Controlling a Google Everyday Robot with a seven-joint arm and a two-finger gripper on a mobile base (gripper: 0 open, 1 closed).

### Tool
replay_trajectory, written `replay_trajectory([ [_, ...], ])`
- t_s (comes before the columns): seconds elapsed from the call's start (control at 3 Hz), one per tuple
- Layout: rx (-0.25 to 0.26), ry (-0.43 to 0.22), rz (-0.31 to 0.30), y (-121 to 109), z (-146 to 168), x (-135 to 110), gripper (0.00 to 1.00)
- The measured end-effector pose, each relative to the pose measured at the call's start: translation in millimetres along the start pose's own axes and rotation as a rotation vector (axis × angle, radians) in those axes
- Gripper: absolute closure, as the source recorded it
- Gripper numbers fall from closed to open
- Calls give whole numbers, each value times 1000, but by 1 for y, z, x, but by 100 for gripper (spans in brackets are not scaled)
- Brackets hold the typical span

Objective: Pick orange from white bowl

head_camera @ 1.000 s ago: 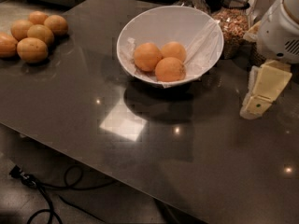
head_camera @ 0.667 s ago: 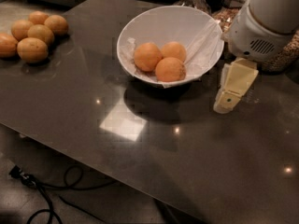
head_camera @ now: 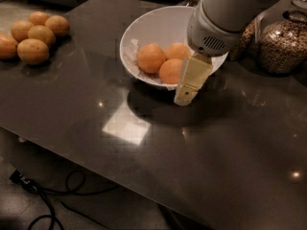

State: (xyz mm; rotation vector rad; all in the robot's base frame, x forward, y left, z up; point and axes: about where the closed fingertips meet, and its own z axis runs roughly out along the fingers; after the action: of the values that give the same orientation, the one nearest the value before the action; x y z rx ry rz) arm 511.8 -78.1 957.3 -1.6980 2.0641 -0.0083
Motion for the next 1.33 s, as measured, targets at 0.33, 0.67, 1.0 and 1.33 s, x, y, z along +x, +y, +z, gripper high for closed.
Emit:
replay_trajectory([
  [0.33, 0, 0, 0, 0, 0, 0, 0],
  [0.67, 24, -13, -9, -6, 4, -10, 0],
  [1.0, 79, -37, 8, -28, 10, -33, 0],
  [1.33, 96, -68, 72, -46, 18, -52, 0],
])
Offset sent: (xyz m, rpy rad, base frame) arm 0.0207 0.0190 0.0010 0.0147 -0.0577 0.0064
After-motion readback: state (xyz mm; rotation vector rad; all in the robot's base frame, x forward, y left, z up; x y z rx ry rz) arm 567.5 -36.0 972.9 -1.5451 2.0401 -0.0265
